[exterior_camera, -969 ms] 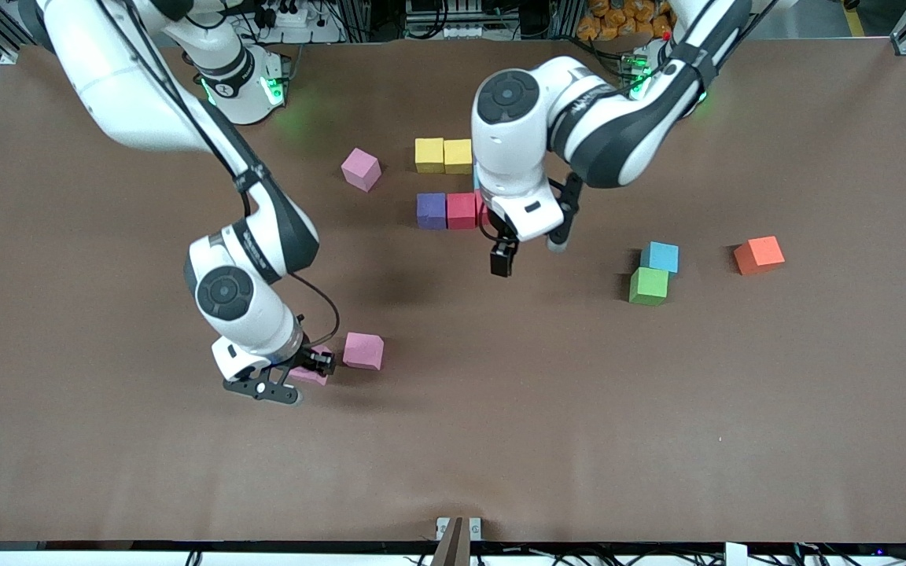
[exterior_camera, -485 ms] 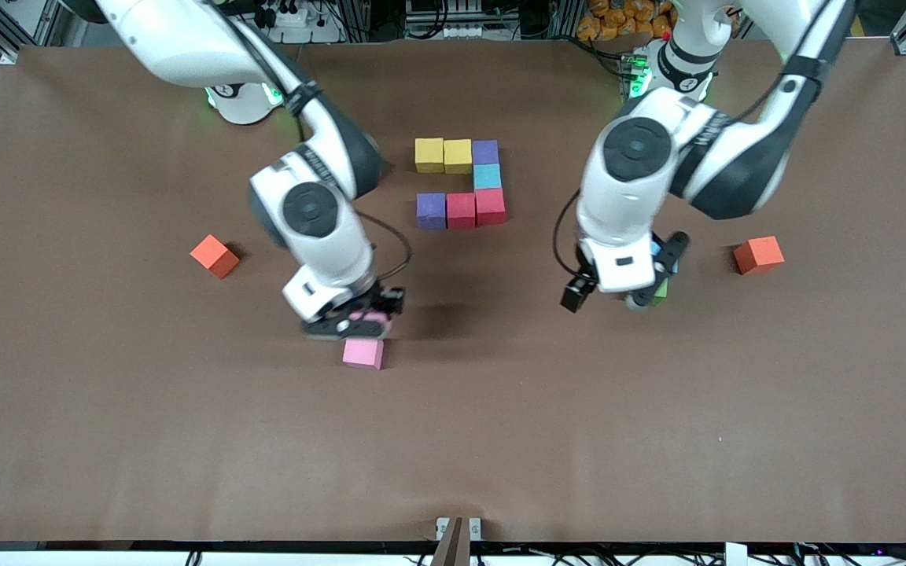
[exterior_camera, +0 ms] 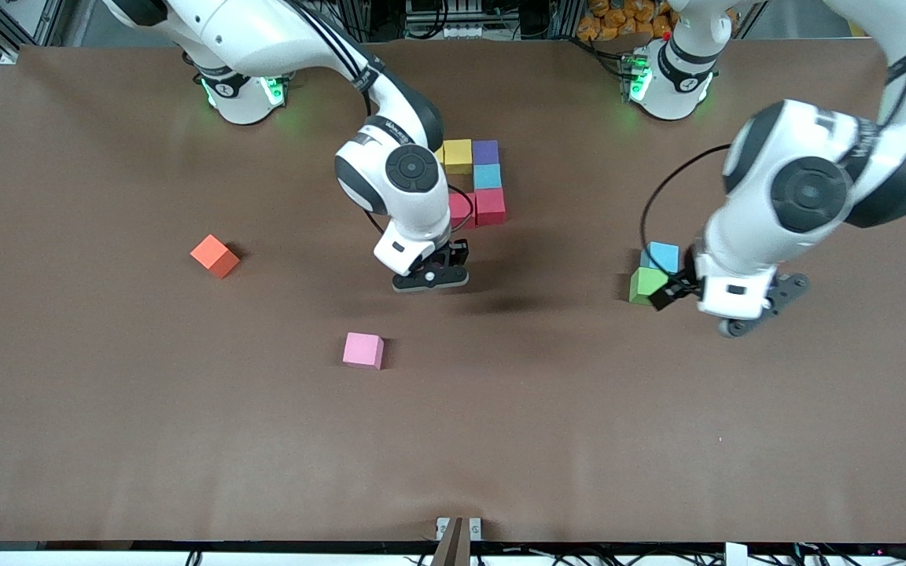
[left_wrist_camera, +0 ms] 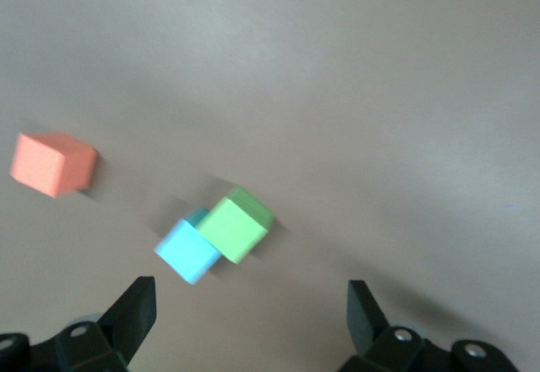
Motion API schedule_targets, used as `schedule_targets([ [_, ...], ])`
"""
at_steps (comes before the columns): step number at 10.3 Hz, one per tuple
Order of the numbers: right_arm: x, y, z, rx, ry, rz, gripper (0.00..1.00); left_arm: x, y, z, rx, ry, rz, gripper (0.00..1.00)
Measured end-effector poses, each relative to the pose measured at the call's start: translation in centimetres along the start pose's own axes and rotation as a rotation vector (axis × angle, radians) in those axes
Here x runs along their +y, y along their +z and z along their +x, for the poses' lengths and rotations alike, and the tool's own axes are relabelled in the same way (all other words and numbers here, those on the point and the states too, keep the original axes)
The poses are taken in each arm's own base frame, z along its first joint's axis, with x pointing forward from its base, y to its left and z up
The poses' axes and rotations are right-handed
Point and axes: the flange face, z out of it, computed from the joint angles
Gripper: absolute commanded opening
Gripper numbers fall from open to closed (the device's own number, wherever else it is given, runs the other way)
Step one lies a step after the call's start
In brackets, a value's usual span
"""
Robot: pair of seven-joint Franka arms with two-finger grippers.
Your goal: Form number 2 with 11 blocks
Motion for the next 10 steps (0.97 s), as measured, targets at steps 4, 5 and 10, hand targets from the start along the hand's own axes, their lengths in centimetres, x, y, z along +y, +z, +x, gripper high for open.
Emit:
schedule_targets([
  [4, -0.6, 3.0, -1.1, -0.011, 0.07, -0.005, 0.48, -5.4, 2.6, 3.6, -0.064, 0.178, 0.026, 1.0],
  [5, -0.6, 3.5, -1.4, 0.002, 0.068, 0.008, 0.48, -6.0, 3.4, 3.9, -0.08, 0.204, 0.03, 1.0],
  [10, 0.6, 4.8, -3.1, 0.027, 0.031, 0.028, 0.48, -5.5, 11.4, 3.0, -0.133, 0.348, 0.013, 1.0],
])
